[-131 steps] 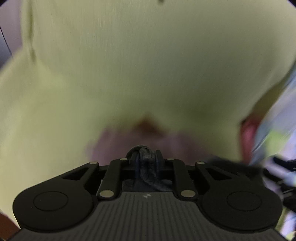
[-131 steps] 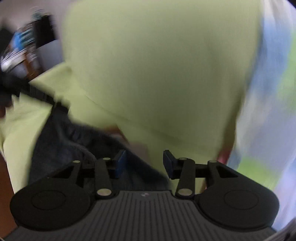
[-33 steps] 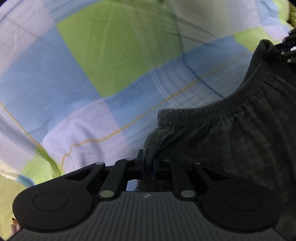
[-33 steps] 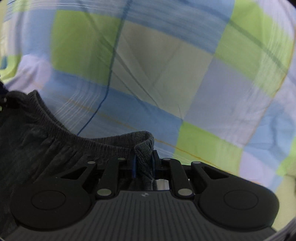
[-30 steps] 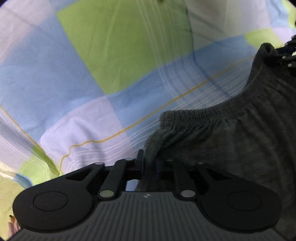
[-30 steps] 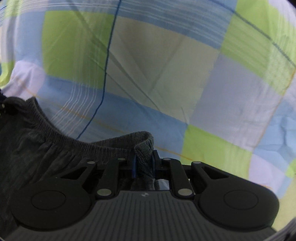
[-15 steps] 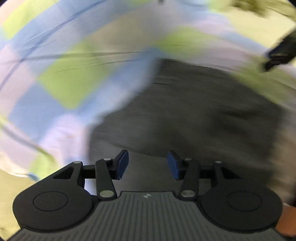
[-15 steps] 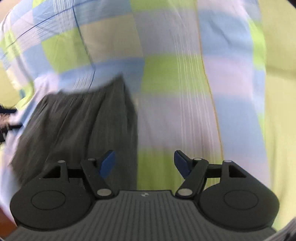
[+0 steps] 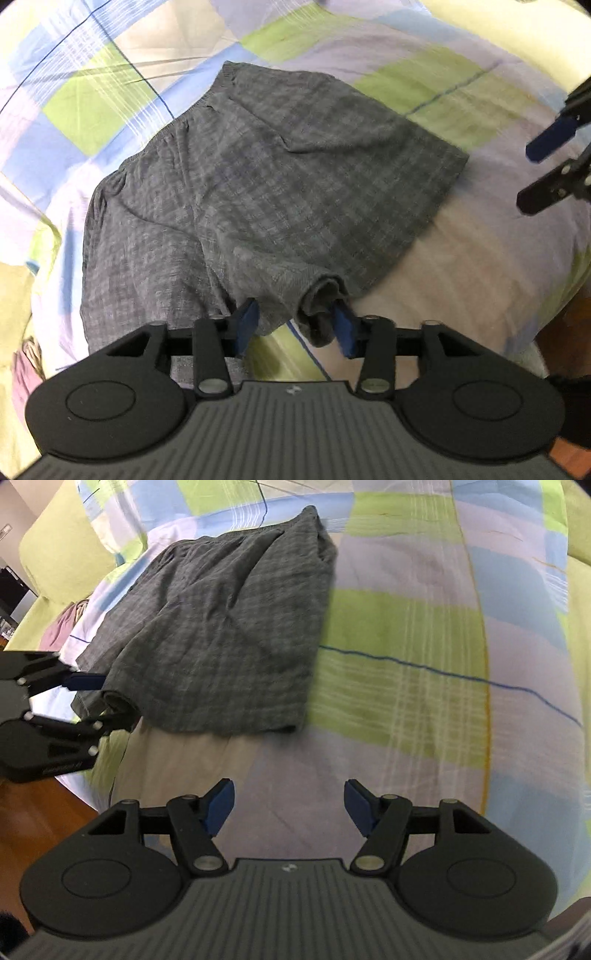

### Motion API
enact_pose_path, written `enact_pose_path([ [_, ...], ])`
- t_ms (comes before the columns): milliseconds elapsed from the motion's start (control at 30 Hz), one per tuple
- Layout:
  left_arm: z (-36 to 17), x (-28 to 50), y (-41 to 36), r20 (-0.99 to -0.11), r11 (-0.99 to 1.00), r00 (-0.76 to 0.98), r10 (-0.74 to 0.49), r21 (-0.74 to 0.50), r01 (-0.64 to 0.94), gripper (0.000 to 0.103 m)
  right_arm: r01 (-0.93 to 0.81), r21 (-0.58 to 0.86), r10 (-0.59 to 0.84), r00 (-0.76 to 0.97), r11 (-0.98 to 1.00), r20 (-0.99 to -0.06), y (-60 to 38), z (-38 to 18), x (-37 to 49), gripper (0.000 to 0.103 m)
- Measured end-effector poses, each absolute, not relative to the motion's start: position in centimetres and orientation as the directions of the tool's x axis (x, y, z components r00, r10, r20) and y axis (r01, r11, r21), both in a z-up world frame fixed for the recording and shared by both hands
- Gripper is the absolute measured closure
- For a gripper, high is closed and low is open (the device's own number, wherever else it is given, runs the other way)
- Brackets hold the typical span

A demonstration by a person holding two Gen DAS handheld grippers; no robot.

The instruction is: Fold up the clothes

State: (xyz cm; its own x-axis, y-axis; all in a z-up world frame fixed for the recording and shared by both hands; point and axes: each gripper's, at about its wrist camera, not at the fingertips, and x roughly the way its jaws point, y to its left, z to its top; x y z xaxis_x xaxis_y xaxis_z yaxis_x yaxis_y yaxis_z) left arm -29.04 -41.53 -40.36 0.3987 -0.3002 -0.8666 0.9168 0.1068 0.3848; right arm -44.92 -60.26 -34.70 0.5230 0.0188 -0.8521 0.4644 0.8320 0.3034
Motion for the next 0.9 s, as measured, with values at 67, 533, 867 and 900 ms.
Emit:
enact_pose_path([
  [67, -41.0, -29.0, -41.1, -0.871, 0.083, 0.396, -0.290, 0.389, 0.917, 0.074, 0.454, 0.299, 0.008, 0.540, 0.839, -0.842, -59.8, -34.8, -44.6, 0.040],
  [533, -44.3, -30.2, -41.4, -0.837, -0.200, 0.459, -0.297, 0.525, 0.828, 0.101, 0.627, 0.488, -0.075, 0.657, 0.607, -0.750, -62.2, -38.7, -40.3, 0.100],
  [867, -39.7, -35.1, -44.4, -0.882, -0.239, 0.335, -0.332, 0.422, 0.875, 0.102, 0.511, 0.164, -0.273, 0.671, 0.844, -0.689, -68.0, -24.7, -43.5, 0.100],
  [900, -40.5, -35.7, -44.9, -0.894, -0.244, 0.327, -0.306, 0.405, 0.881, 0.102, 0.500, 0.122, -0.266, 0.634, 0.857, -0.727, -68.1, -25.6, -43.5, 0.100],
])
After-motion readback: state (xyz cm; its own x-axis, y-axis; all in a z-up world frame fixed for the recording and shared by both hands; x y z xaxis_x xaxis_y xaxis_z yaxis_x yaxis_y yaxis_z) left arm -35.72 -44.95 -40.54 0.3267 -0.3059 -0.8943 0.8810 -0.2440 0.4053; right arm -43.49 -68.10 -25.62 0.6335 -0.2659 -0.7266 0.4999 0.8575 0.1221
